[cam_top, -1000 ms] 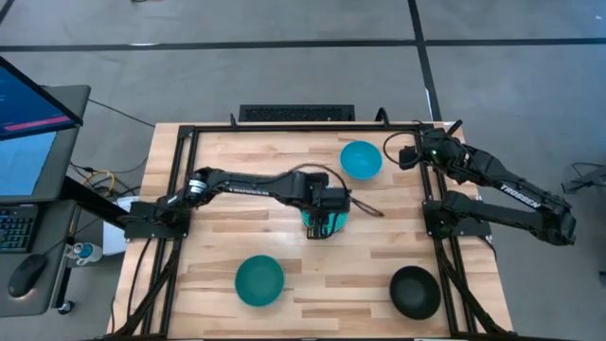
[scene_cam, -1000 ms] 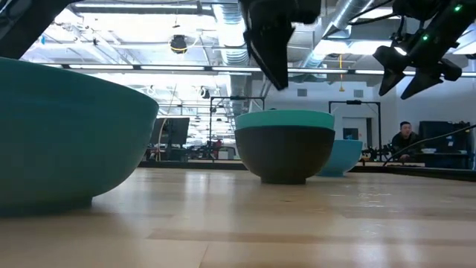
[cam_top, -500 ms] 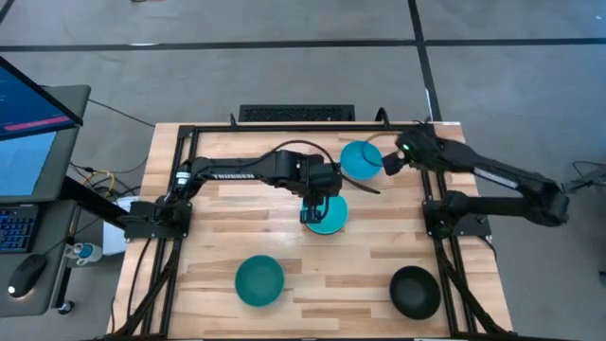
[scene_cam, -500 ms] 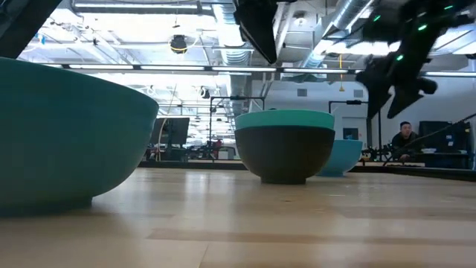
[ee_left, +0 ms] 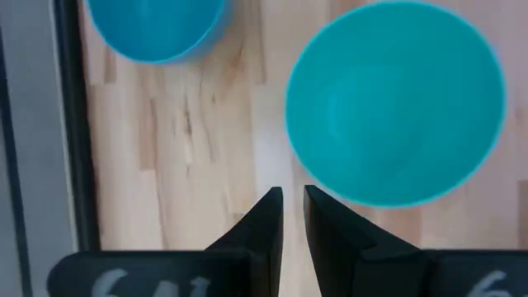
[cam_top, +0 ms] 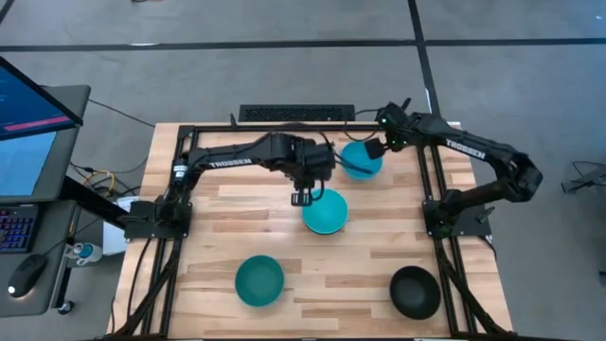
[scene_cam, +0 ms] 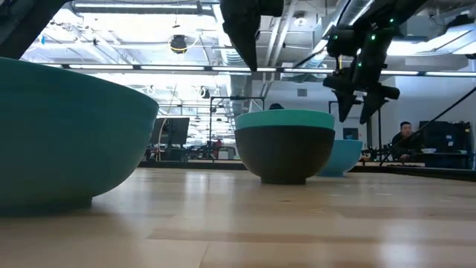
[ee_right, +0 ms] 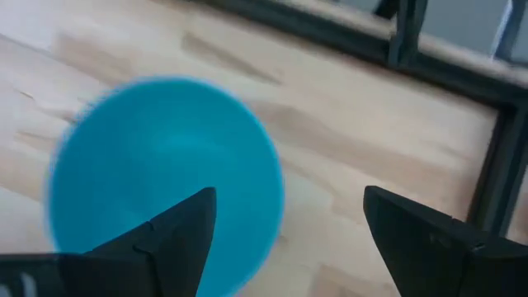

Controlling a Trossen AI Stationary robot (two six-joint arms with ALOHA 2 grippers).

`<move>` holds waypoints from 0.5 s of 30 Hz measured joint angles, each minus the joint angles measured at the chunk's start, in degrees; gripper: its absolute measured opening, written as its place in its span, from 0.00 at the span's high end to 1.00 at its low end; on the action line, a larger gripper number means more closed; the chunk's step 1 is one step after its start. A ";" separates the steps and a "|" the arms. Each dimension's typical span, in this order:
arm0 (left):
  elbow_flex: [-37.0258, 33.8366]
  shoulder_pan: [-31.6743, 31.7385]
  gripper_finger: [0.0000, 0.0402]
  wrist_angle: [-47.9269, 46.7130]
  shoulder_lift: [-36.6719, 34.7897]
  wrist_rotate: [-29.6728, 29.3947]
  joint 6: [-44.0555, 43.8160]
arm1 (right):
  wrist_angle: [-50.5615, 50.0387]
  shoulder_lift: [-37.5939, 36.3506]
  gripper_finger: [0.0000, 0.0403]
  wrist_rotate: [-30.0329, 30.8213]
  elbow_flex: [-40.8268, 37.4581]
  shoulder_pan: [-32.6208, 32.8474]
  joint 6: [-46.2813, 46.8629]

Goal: Nest bowls inside each other
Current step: Stack the blue bowl on top of the blue bowl

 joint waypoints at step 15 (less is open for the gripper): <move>0.00 7.69 0.89 2.12 -1.22 2.93 4.89 | 0.19 7.87 0.32 -1.30 0.03 0.70 2.88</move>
